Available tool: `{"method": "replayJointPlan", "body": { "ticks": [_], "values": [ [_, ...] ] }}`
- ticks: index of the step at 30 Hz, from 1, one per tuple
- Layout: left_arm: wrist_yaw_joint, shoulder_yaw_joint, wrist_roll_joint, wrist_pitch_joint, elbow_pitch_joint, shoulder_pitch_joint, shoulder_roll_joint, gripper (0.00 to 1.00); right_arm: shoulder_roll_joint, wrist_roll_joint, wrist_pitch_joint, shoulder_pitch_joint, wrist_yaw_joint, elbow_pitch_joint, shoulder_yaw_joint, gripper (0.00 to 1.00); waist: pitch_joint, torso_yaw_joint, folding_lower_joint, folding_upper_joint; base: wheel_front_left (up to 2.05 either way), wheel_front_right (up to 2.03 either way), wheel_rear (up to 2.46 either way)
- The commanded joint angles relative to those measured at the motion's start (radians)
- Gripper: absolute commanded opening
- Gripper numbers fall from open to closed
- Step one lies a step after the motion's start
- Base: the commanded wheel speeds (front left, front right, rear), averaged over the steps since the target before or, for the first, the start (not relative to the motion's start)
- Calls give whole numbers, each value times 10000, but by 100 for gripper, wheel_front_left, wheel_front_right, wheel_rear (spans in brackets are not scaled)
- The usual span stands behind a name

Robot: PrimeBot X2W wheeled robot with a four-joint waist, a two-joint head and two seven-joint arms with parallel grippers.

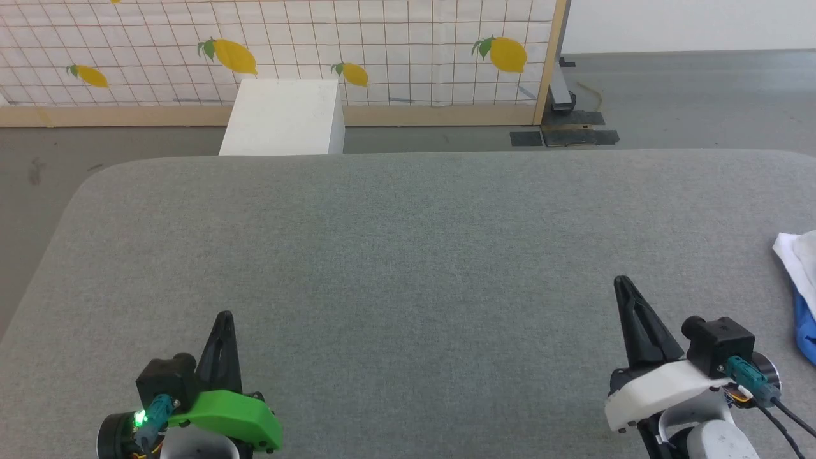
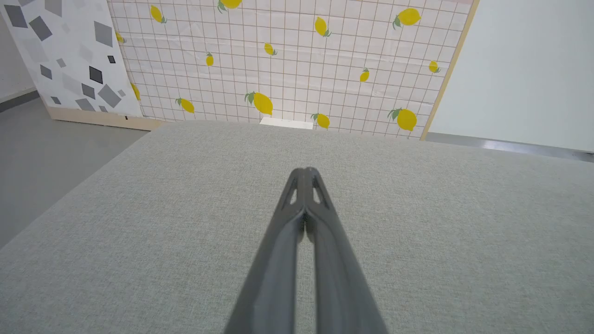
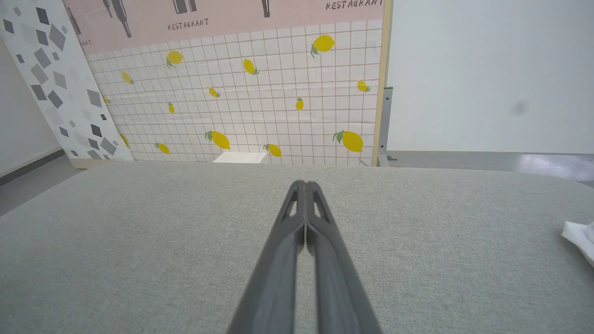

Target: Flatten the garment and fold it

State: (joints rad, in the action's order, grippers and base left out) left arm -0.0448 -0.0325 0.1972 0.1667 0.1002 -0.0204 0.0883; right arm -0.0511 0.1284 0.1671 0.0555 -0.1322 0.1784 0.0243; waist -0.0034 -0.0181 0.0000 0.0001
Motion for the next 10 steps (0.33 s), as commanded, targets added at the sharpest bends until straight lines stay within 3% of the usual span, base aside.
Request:
{"method": "replayJointPlan", "body": {
  "ticks": [1,10],
  "values": [
    [49,37,-217,-88,-61,69,-61,0,3,-101,-44,-169,7,-102,-21,0,0,3,0,-1,0,0,0],
    [93,69,-409,-261,-164,83,-96,0,4,-231,-222,-211,8,-287,-45,0,4,23,0,-1,0,0,0]
  ]
}}
